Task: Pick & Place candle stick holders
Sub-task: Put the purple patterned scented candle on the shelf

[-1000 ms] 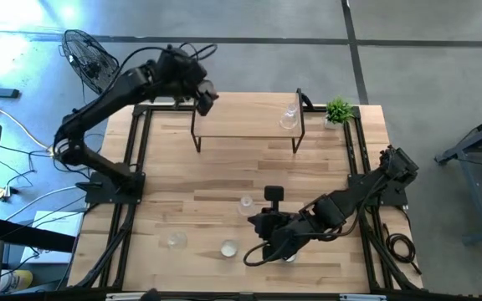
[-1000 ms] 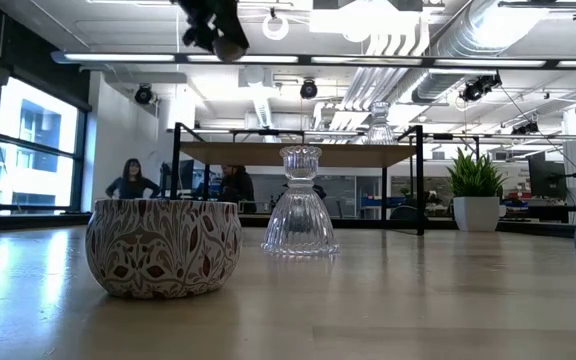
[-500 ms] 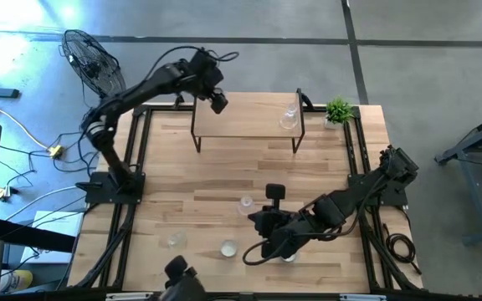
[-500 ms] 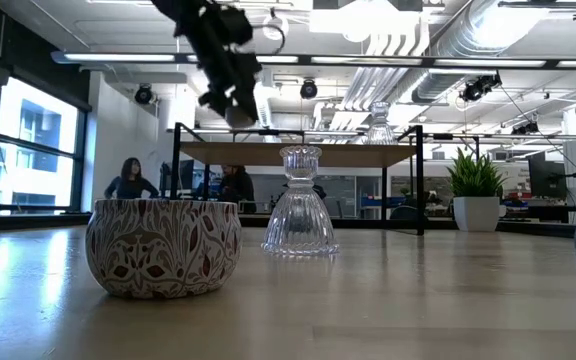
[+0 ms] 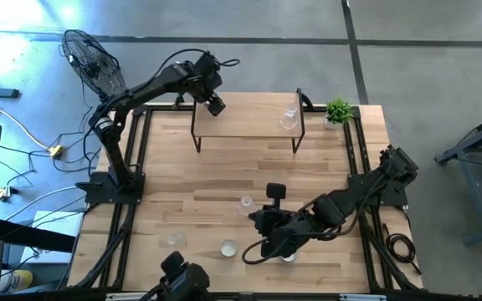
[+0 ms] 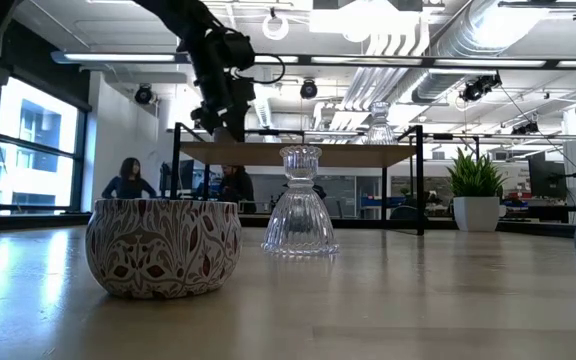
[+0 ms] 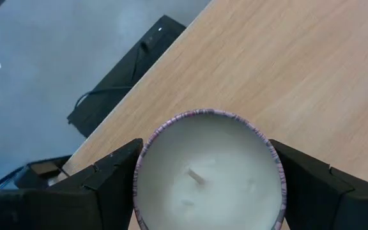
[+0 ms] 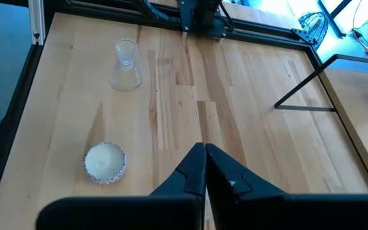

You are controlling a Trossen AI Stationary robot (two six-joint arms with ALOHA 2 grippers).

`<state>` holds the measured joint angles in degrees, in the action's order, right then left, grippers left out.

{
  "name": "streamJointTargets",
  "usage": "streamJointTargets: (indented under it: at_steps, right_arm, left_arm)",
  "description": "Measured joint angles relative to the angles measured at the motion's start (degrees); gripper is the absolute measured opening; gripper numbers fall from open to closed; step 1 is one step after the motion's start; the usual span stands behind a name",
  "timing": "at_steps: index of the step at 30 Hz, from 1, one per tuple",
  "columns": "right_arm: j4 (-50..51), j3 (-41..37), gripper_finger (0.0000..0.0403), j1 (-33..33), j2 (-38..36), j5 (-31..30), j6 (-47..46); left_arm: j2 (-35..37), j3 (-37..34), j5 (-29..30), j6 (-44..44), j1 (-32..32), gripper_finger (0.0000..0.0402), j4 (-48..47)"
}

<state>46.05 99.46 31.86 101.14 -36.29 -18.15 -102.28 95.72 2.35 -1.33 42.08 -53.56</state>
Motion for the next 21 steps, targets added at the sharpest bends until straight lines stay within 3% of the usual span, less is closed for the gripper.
streamJointTargets:
  at_steps: [21]
  right_arm:
    - [0.08,0.0,0.0,0.0,0.0,0.11,0.0]
  left_arm:
    - [0.26,-3.54,-0.04,-1.46,-0.06,0.0291,1.81]
